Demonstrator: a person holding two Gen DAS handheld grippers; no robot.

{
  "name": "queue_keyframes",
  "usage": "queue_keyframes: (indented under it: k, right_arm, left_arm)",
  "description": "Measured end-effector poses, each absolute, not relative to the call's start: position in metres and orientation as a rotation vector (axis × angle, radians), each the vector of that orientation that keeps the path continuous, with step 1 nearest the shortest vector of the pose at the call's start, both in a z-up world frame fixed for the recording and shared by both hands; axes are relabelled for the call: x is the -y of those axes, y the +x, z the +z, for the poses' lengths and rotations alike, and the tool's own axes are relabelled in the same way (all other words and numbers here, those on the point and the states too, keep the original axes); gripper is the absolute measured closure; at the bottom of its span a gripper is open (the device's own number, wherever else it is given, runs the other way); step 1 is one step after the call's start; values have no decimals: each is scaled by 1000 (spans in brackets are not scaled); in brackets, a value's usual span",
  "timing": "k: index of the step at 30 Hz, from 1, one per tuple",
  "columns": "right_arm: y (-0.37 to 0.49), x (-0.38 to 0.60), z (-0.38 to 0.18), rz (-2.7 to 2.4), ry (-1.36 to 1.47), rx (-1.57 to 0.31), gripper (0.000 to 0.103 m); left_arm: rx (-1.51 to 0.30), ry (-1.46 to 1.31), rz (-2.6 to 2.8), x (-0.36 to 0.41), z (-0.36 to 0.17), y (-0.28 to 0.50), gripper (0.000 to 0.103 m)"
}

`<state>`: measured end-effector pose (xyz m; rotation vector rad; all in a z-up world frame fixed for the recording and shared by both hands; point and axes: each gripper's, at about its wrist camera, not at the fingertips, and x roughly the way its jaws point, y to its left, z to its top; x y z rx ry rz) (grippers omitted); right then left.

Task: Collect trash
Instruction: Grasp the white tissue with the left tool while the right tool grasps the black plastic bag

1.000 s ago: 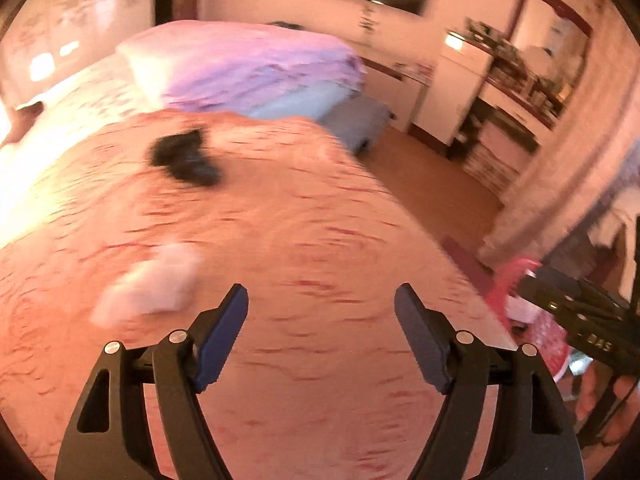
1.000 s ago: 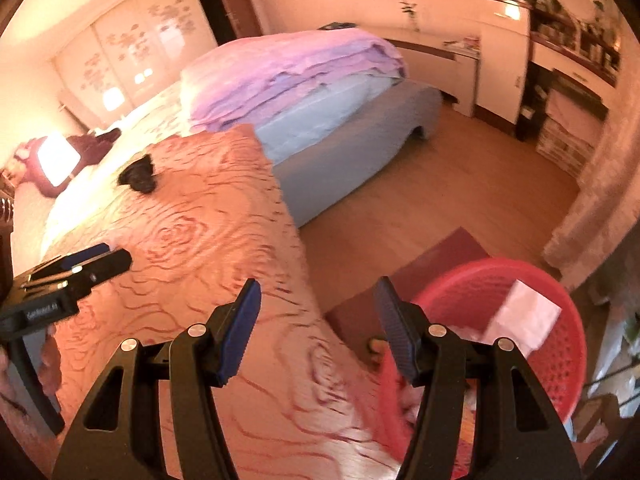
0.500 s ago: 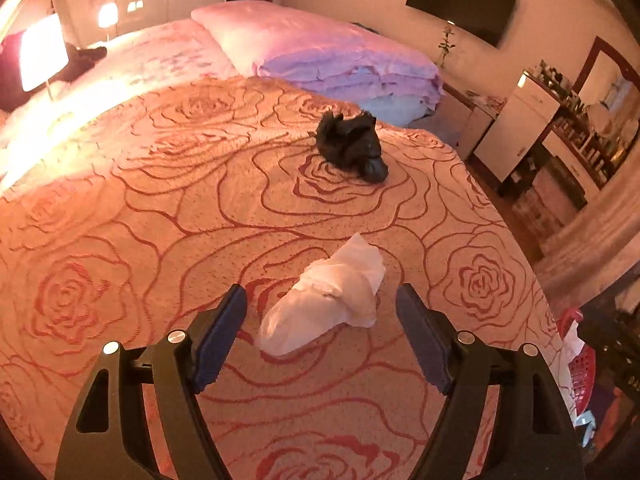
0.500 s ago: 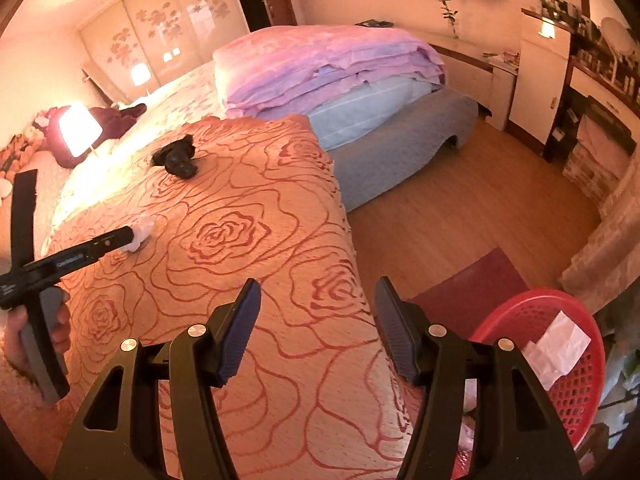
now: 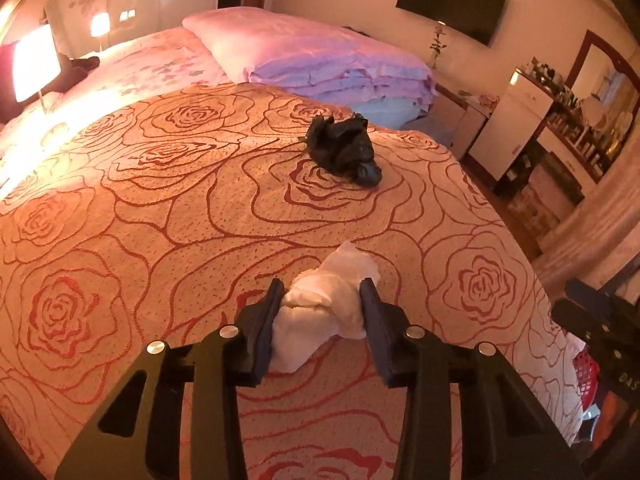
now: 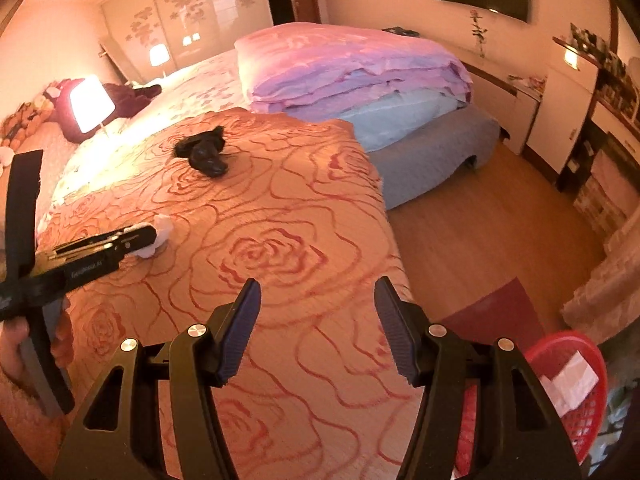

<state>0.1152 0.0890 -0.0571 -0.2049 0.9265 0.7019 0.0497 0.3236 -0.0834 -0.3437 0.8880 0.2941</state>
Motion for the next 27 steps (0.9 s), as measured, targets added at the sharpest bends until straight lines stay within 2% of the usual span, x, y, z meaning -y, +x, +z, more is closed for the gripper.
queue_keyframes:
  k: [17, 27]
  right_arm:
    - [139, -223, -58, 892, -286, -852, 46]
    - [161, -283, -71, 913, -304, -852, 46]
  left_arm:
    - [-864, -422, 369, -345, -79, -7, 67]
    - [-861, -423, 380, -346, -80, -14, 67]
